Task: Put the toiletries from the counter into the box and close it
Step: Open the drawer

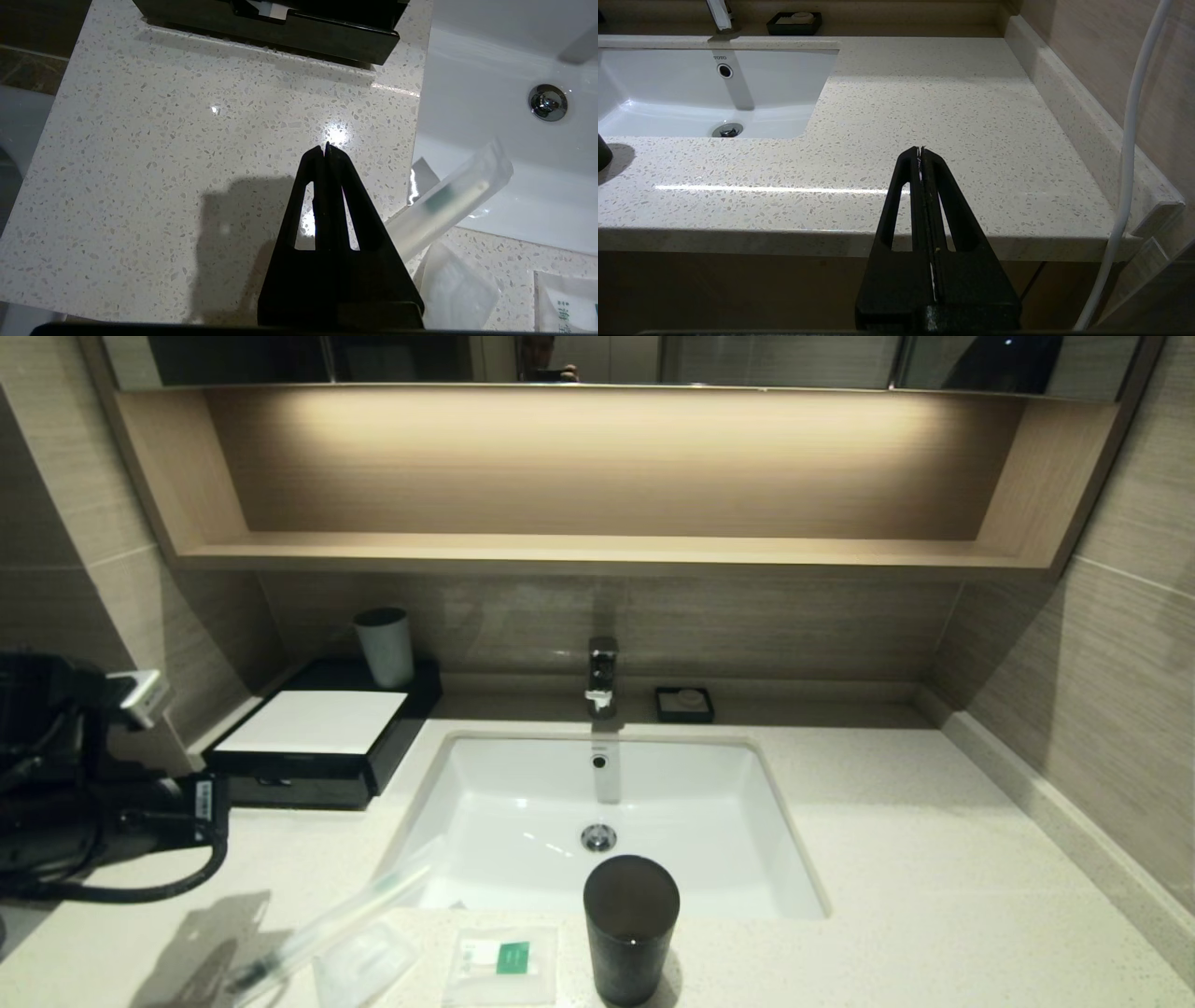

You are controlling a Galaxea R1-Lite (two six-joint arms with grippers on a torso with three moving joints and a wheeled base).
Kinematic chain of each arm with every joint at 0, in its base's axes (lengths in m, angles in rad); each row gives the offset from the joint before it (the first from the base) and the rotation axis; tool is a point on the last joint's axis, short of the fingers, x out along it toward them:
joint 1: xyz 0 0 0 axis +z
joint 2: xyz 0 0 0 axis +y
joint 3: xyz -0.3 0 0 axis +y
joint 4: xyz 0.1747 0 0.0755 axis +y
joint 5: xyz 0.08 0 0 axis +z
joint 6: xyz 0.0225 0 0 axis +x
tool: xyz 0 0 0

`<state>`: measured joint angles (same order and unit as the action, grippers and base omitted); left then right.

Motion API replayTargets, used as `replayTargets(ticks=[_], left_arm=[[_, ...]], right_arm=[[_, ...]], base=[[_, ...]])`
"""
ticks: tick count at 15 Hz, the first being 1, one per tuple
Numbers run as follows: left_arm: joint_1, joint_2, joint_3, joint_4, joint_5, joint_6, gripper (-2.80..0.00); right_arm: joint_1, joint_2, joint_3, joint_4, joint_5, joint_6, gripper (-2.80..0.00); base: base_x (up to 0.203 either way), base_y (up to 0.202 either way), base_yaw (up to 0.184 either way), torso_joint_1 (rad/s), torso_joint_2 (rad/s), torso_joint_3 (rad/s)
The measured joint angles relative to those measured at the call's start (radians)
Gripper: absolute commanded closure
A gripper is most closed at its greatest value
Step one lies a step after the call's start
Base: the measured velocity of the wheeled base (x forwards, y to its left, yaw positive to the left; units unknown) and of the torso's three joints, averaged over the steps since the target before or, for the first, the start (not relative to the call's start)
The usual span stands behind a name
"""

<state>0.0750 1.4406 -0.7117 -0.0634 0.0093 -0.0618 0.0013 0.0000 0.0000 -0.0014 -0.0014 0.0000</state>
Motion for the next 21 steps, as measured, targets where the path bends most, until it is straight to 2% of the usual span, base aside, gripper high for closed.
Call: replayTargets(ticks=[6,11,16,21], left_arm=[[0.031,0.189,-0.115,-0.022,-0.001,0.041,0.0],[0.06,0.32,-0.145,-0.142,-0.001,0.095,0.0],[0.079,0.406,-0.213,-0.139,0.003,0.128,0.0],[0.081,0.439,-0.274,-0.119,0.004,0.129,0.0]], right_arm=[[0.0,0.0,0.0,0.0,0.0,0.0,0.0],[0.0,0.0,0.0,0.001,0.0,0.0,0.0],[0.0,0.0,0.0,0.0,0.0,0.0,0.0],[0.0,0.0,0.0,0.0,0.0,0.0,0.0]], base=[[0.0,0.0,0.0,0.0,0.0,0.0],[0.0,0.0,0.0,0.0,0.0,0.0],[0.0,0.0,0.0,0.0,0.0,0.0],[0.0,0.0,0.0,0.0,0.0,0.0]])
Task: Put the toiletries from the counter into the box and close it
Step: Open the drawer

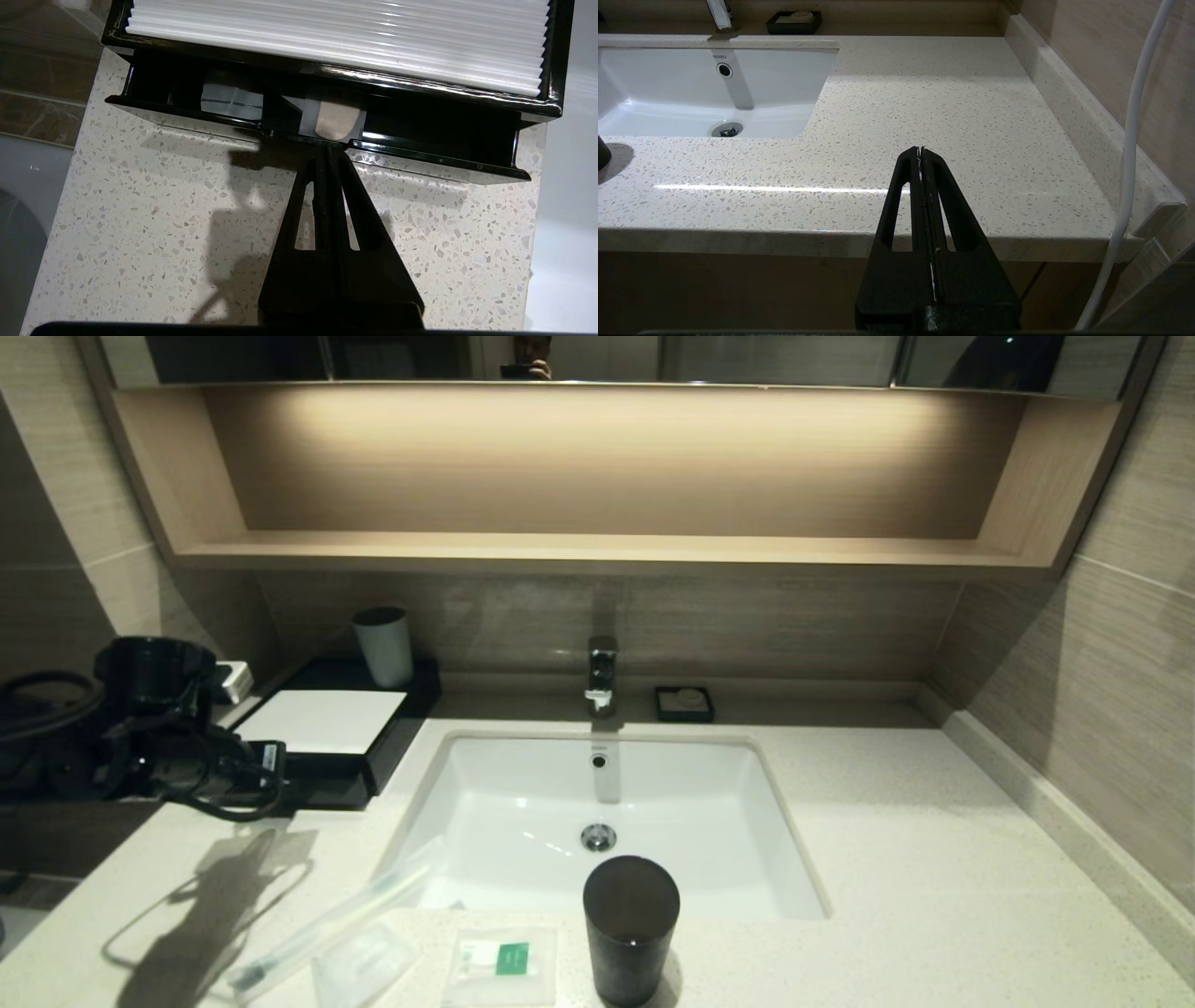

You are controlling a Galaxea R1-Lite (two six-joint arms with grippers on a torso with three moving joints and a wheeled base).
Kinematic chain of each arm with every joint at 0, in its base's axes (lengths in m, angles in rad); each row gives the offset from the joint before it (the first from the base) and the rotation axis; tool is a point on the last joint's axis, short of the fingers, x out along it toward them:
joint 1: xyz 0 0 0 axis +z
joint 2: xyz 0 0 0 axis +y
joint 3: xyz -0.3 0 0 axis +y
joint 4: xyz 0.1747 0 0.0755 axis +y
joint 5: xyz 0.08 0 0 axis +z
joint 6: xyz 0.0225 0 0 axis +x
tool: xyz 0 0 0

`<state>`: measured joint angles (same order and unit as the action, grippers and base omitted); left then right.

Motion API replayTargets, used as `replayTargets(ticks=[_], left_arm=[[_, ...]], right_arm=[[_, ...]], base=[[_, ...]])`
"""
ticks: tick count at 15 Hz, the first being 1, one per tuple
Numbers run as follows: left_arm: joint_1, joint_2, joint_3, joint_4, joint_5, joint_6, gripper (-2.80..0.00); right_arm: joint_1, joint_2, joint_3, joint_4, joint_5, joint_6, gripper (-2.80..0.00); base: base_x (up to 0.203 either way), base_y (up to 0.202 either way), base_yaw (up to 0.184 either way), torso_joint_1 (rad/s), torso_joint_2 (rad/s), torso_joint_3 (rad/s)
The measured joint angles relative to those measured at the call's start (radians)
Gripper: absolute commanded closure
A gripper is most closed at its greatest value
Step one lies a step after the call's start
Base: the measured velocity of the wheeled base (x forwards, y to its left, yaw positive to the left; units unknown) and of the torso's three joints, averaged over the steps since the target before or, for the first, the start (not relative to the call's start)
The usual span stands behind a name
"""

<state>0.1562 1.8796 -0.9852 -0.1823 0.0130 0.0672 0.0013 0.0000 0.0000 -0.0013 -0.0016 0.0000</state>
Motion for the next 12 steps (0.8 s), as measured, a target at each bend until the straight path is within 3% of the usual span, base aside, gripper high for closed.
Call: replayTargets(ticks=[12], left_arm=[[0.012,0.018,-0.011,0.0,0.0,0.004,0.0]], right_arm=[[0.0,0.0,0.0,0.0,0.0,0.0,0.0]], base=[[0.0,0.0,0.0,0.0,0.0,0.0]])
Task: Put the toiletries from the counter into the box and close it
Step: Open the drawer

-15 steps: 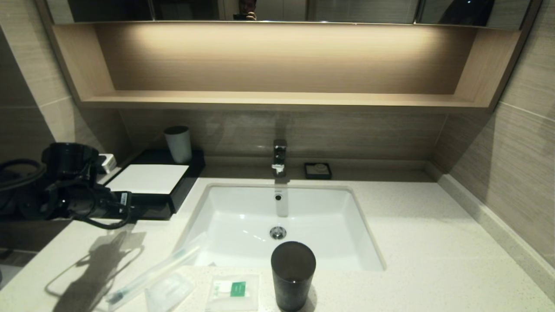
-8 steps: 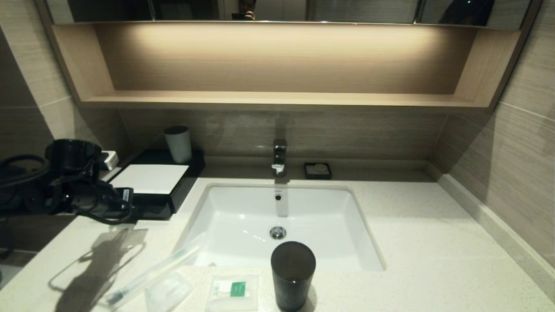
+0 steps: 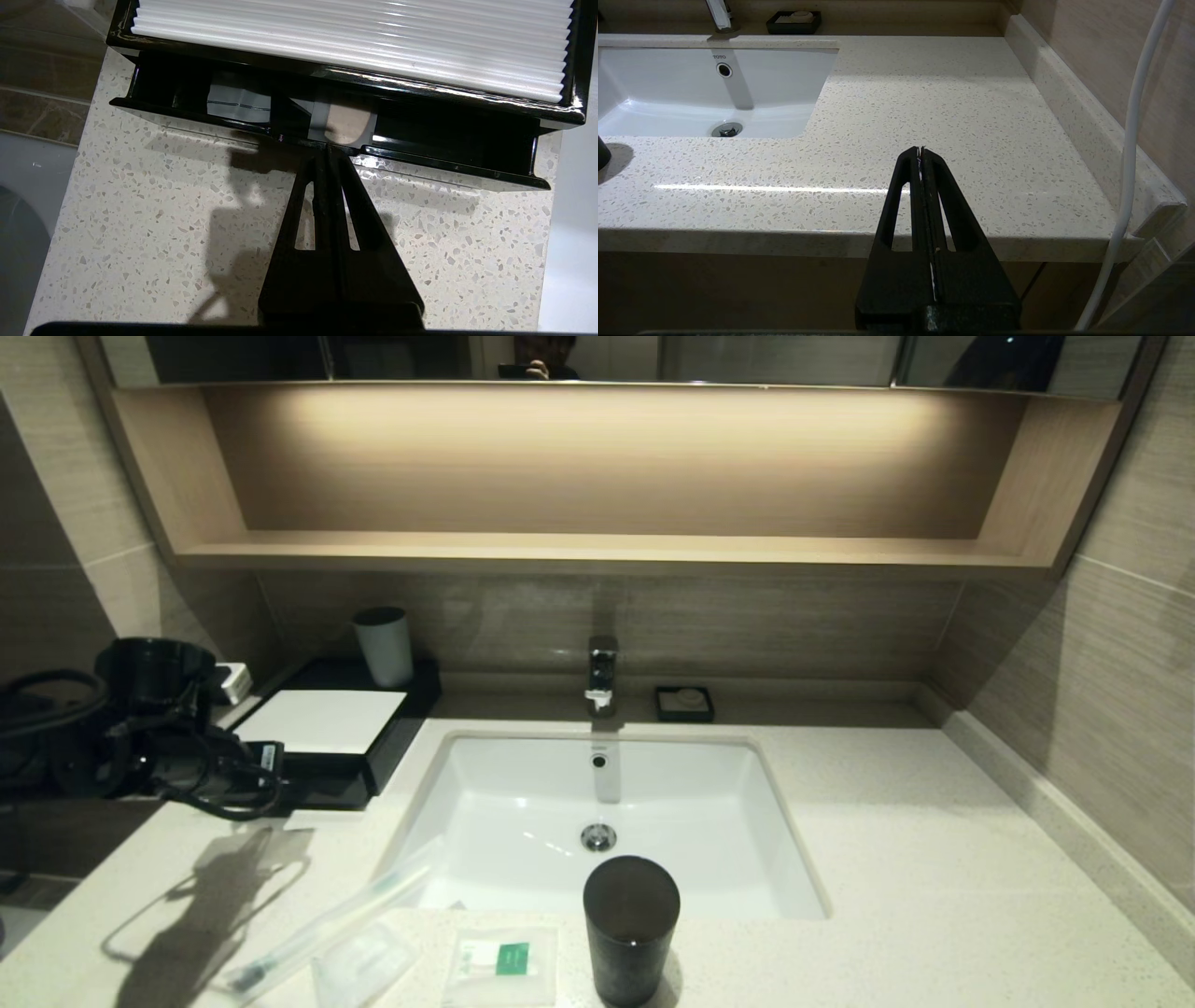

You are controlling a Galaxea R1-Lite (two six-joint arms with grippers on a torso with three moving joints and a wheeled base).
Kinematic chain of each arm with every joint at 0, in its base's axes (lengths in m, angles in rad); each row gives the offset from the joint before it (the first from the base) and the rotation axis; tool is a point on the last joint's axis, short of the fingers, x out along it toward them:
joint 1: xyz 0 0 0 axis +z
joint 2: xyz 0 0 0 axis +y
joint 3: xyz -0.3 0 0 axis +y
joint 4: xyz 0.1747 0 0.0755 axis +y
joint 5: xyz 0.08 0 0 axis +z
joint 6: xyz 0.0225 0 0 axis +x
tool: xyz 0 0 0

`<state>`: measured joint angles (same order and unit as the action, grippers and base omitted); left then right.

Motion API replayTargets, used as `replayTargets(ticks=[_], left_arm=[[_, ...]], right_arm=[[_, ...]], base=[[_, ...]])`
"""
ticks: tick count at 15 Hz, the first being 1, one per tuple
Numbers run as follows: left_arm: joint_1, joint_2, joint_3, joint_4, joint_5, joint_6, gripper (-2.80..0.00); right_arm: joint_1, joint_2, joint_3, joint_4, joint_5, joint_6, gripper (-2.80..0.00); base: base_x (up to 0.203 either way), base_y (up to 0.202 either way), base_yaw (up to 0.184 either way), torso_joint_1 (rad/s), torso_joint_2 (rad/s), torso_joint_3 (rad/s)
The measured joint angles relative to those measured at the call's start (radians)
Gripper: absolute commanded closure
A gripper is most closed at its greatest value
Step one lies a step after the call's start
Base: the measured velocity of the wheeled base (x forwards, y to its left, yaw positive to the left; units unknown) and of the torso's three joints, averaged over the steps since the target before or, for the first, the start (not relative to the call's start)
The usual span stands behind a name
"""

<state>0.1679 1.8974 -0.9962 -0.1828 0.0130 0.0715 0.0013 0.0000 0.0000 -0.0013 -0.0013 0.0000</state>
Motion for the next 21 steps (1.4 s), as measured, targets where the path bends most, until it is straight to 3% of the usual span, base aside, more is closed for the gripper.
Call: replayTargets(ticks=[6,21], left_arm=[[0.01,0.02,0.002,-0.005,-0.001,0.028,0.0],[0.015,0.057,-0.001,-0.044,-0.007,0.026,0.0]], right_arm=[[0.0,0.0,0.0,0.0,-0.001,0.0,0.0],[0.0,0.0,0.0,0.0,0.0,0.0,0.0]], base=[[0.0,0.0,0.0,0.0,0.0,0.0],[0.0,0.0,0.0,0.0,0.0,0.0]])
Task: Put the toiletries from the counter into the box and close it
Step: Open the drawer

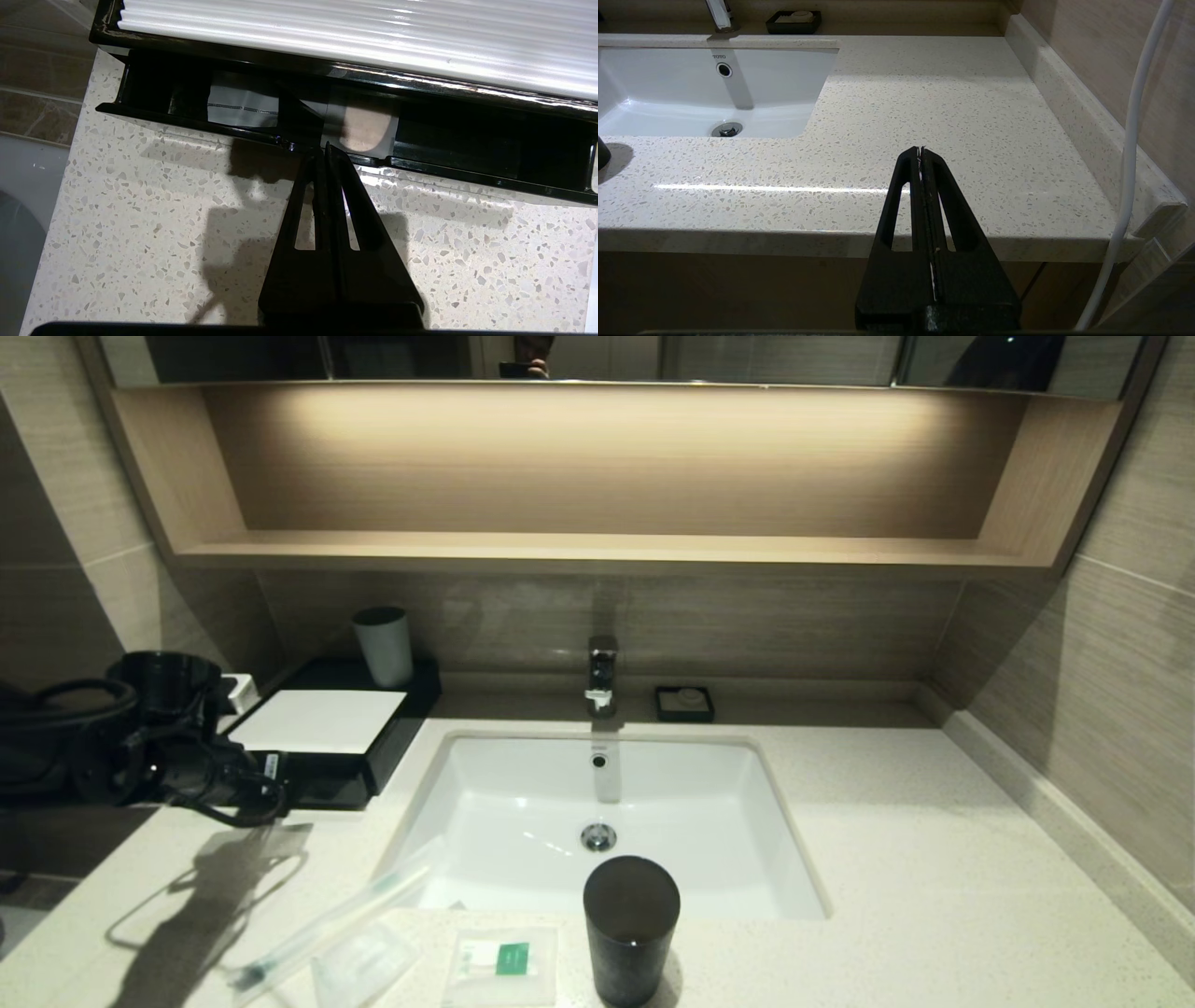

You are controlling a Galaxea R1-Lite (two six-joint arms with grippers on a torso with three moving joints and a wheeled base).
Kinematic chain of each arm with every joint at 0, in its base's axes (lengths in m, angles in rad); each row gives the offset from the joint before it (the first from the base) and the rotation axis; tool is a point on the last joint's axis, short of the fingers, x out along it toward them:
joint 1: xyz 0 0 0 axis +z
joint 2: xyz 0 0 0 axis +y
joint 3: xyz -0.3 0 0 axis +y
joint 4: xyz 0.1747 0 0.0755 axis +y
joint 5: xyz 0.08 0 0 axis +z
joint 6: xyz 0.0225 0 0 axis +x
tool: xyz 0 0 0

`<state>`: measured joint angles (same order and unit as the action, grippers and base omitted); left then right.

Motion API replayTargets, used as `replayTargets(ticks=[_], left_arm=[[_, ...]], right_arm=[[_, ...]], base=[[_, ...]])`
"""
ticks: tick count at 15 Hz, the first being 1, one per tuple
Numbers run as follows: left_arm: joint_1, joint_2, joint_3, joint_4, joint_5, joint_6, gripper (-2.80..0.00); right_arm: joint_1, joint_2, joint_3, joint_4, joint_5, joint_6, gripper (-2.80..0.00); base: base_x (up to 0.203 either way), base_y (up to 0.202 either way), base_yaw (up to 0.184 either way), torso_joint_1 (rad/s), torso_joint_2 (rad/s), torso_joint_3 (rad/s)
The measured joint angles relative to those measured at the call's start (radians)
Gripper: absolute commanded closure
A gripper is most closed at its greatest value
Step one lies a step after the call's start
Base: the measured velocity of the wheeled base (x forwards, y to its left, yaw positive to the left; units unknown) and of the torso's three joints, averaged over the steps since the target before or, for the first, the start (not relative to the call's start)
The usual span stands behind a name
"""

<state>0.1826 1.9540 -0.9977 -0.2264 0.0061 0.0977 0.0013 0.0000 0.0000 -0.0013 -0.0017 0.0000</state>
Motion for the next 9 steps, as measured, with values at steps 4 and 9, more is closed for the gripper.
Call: replayTargets(ticks=[4,9], left_arm=[[-0.001,0.009,0.0,-0.018,-0.001,0.0,0.0],[-0.001,0.017,0.0,-0.024,0.001,0.001,0.0]], right_arm=[[0.0,0.0,0.0,0.0,0.0,0.0,0.0],[0.0,0.0,0.0,0.0,0.0,0.0,0.0]], base=[[0.0,0.0,0.0,0.0,0.0,0.0],[0.0,0.0,0.0,0.0,0.0,0.0]])
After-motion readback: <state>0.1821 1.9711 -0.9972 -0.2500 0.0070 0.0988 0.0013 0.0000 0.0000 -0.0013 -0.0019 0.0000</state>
